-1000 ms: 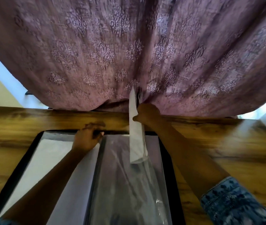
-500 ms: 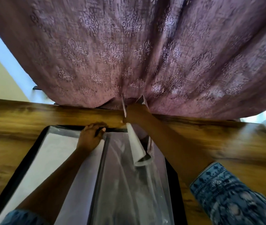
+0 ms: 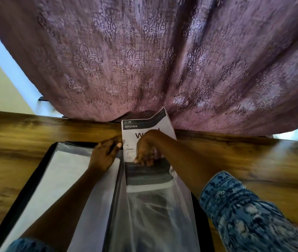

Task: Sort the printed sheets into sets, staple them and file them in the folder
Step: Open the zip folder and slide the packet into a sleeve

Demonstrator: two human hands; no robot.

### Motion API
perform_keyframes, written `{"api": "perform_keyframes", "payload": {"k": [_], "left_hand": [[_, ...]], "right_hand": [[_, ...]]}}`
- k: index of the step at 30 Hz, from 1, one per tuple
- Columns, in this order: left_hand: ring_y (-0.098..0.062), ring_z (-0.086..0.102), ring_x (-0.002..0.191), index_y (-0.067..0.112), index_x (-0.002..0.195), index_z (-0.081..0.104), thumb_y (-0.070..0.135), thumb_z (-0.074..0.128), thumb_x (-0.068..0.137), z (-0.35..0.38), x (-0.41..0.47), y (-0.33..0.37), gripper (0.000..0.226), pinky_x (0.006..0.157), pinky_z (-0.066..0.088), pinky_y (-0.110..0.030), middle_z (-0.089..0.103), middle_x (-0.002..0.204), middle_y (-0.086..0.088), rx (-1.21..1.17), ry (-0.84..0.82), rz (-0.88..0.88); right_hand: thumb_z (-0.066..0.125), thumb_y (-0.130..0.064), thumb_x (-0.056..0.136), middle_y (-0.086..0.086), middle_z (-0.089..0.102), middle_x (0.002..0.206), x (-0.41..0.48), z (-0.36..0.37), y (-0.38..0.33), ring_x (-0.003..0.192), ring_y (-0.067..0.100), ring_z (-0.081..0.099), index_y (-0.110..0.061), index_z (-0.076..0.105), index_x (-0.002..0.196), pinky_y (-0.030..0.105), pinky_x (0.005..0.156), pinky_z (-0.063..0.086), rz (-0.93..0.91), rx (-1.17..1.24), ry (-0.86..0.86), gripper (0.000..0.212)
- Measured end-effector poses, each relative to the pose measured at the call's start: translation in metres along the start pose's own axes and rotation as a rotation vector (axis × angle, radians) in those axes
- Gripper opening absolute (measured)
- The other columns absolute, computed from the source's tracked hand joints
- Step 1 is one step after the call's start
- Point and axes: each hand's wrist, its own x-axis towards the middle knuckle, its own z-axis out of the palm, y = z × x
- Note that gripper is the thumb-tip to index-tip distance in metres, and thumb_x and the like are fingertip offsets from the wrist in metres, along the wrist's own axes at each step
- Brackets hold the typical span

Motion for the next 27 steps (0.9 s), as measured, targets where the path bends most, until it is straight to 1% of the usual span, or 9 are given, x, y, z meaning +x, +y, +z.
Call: {"api": "perform_keyframes", "payload": {"k": [6,9,12,14,15,17,22,24,27], "left_hand": [[-0.021,0.050,0.118,0.038,0.133,0.048,0.074,0.044,0.082,0.003,0.001,-0.001,0.062,0.101,0.039,-0.044,0.060,0.127,0.007,0.206,-0.054,0.065],[-0.024,0.046,0.122,0.036,0.131,0.049,0.074,0.042,0.080,0.001,0.000,0.006,0.065,0.103,0.033,-0.044,0.055,0.133,0.003,0.258,-0.059,0.056],[-0.023,0.046,0.121,0.035,0.130,0.052,0.076,0.035,0.077,0.001,0.000,0.006,0.069,0.102,0.033,-0.043,0.055,0.133,0.003,0.306,-0.055,0.071],[-0.022,0.046,0.122,0.035,0.130,0.052,0.075,0.036,0.078,0.002,0.000,0.004,0.067,0.103,0.033,-0.043,0.054,0.133,0.004,0.313,-0.054,0.068],[-0.021,0.046,0.122,0.035,0.130,0.052,0.075,0.036,0.079,0.002,0.000,0.004,0.066,0.103,0.032,-0.043,0.054,0.133,0.004,0.317,-0.053,0.071],[-0.020,0.045,0.122,0.036,0.130,0.050,0.076,0.035,0.080,0.002,0.001,0.004,0.066,0.104,0.032,-0.043,0.054,0.132,0.005,0.330,-0.063,0.067],[-0.022,0.049,0.119,0.031,0.135,0.047,0.080,0.036,0.077,0.001,0.001,0.001,0.077,0.103,0.035,-0.045,0.058,0.127,0.003,0.285,-0.052,0.046],[-0.024,0.051,0.118,0.030,0.136,0.048,0.077,0.036,0.078,0.000,0.000,0.005,0.075,0.103,0.035,-0.045,0.059,0.125,0.002,0.250,-0.024,0.044],[-0.026,0.050,0.120,0.027,0.137,0.047,0.076,0.035,0.078,0.001,-0.001,0.009,0.078,0.105,0.033,-0.046,0.058,0.129,-0.002,0.243,-0.007,0.036]], "right_hand": [[0.048,-0.029,0.098,0.004,0.071,0.071,-0.015,0.003,0.071,0.065,0.014,0.067,-0.006,0.060,0.084,0.029,0.068,0.051,0.141,0.047,-0.002,0.029],[0.067,-0.020,0.084,0.008,0.073,0.083,-0.009,0.002,0.092,0.069,0.019,0.067,-0.008,0.066,0.083,0.031,0.069,0.056,0.043,0.072,0.435,0.012],[0.060,-0.042,0.089,0.009,0.064,0.094,-0.007,-0.001,0.101,0.077,0.019,0.060,-0.007,0.062,0.097,0.025,0.064,0.045,-0.001,-0.025,0.922,0.036],[0.059,-0.043,0.090,0.014,0.060,0.118,-0.002,-0.001,0.107,0.106,0.028,0.058,-0.004,0.052,0.119,0.031,0.083,0.045,0.042,0.163,1.222,0.049],[0.060,-0.041,0.089,0.016,0.056,0.126,-0.002,-0.002,0.110,0.115,0.031,0.054,-0.004,0.048,0.126,0.034,0.092,0.043,0.078,0.228,1.265,0.054],[0.064,-0.035,0.088,0.016,0.054,0.130,0.005,-0.004,0.117,0.117,0.032,0.053,-0.002,0.048,0.127,0.035,0.095,0.042,0.086,0.344,1.147,0.054],[0.071,-0.012,0.082,0.018,0.062,0.120,0.012,-0.006,0.131,0.097,0.028,0.064,-0.002,0.059,0.118,0.039,0.083,0.054,-0.225,1.077,0.874,0.040],[0.069,-0.009,0.083,0.018,0.062,0.119,0.015,-0.003,0.135,0.092,0.027,0.065,-0.001,0.060,0.117,0.040,0.082,0.054,-0.267,1.201,0.845,0.037],[0.068,-0.010,0.085,0.017,0.057,0.129,0.021,0.002,0.137,0.111,0.035,0.058,0.001,0.056,0.124,0.048,0.098,0.046,-0.280,1.336,0.939,0.042]]}}
